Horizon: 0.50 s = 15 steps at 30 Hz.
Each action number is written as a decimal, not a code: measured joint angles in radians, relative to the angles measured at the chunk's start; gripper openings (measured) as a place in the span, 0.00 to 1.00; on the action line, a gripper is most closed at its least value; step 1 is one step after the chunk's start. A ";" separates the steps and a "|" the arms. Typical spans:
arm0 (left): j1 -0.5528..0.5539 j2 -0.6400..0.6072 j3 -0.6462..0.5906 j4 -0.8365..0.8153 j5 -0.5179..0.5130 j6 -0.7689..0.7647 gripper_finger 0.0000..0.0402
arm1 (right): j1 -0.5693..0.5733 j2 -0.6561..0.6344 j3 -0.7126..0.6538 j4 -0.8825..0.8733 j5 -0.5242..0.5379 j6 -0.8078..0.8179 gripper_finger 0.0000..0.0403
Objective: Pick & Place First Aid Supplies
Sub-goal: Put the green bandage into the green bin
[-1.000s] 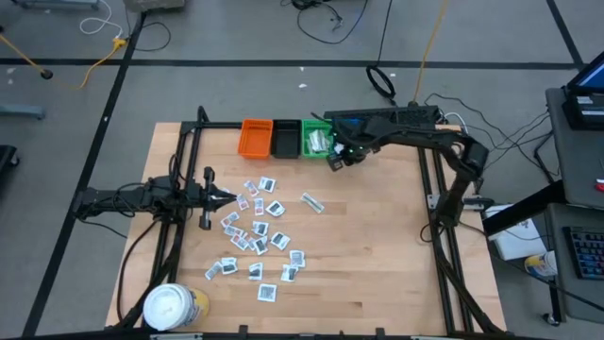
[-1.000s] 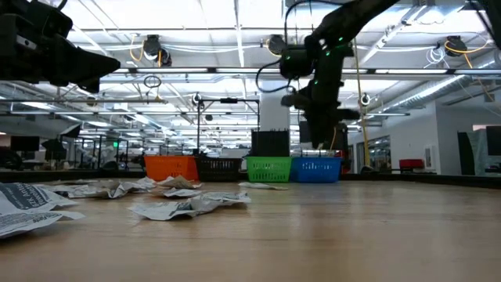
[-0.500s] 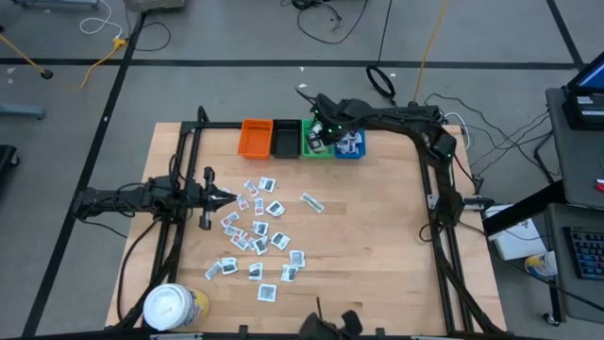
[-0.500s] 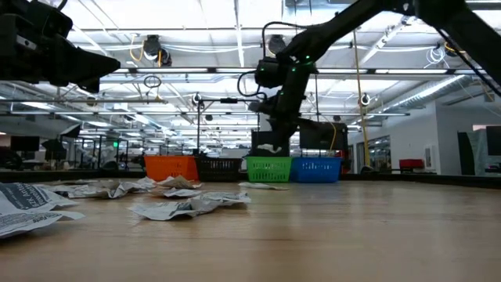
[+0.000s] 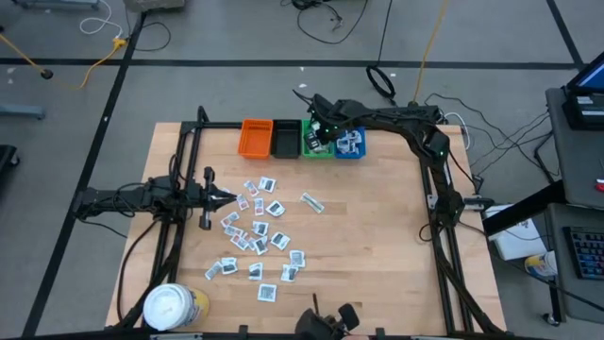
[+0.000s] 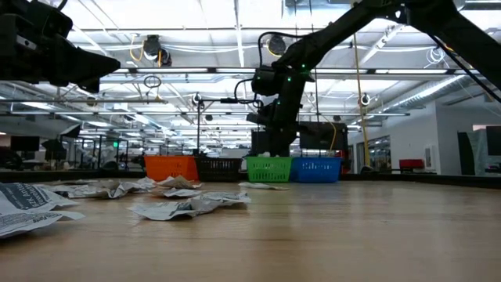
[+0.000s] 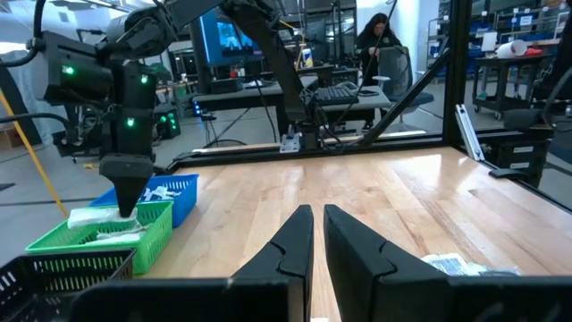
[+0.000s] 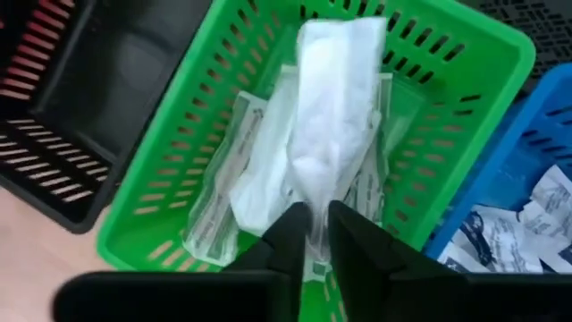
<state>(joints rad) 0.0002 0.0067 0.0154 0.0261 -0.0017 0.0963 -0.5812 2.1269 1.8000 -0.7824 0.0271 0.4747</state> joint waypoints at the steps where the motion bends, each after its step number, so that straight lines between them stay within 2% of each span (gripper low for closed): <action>1: 0.000 0.000 0.000 0.000 0.000 0.000 0.09 | 0.000 0.000 0.000 0.000 0.001 0.000 0.14; 9: 0.000 0.000 0.000 0.000 0.000 0.000 0.09 | 0.000 0.000 0.001 0.004 0.003 -0.019 0.34; 15: 0.000 0.000 0.000 0.000 0.000 0.000 0.09 | 0.006 -0.035 0.018 -0.021 -0.003 -0.016 0.37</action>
<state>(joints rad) 0.0002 0.0067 0.0153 0.0261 -0.0017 0.0963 -0.5755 2.0916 1.8175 -0.8031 0.0242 0.4587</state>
